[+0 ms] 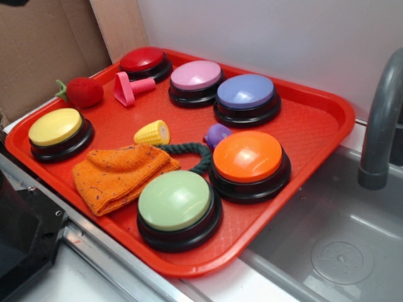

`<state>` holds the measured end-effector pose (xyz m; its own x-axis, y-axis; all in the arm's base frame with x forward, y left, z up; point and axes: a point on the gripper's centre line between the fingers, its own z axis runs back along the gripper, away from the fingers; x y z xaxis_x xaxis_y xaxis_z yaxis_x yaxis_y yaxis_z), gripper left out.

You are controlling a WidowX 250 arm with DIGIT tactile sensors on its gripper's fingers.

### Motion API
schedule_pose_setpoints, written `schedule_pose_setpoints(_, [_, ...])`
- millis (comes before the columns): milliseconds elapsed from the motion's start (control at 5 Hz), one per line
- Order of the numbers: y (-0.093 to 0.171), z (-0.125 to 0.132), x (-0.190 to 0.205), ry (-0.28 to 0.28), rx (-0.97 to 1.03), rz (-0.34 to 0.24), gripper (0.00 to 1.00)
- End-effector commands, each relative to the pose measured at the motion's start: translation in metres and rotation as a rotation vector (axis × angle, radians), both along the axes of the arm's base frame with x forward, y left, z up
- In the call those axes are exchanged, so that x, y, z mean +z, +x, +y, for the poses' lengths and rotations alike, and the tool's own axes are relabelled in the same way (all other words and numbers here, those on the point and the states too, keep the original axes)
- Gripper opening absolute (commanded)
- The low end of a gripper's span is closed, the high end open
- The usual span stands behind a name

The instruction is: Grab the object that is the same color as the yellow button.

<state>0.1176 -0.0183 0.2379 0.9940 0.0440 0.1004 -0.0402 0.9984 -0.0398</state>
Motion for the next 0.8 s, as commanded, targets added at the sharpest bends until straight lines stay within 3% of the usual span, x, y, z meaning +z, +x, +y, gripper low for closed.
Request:
schedule_pose_setpoints(0, [0.028,0.008,-0.050,-0.012,0.386,-0.045,1.00])
schedule_pose_setpoints(200, [0.044,0.012,-0.087,-0.030,0.630,-0.102,1.00])
schedule_pose_setpoints(400, [0.059,0.017,-0.119,-0.012,0.803,-0.152,1.00])
schedule_pose_setpoints(600, [0.075,0.020,-0.145,-0.031,0.844,-0.144,1.00])
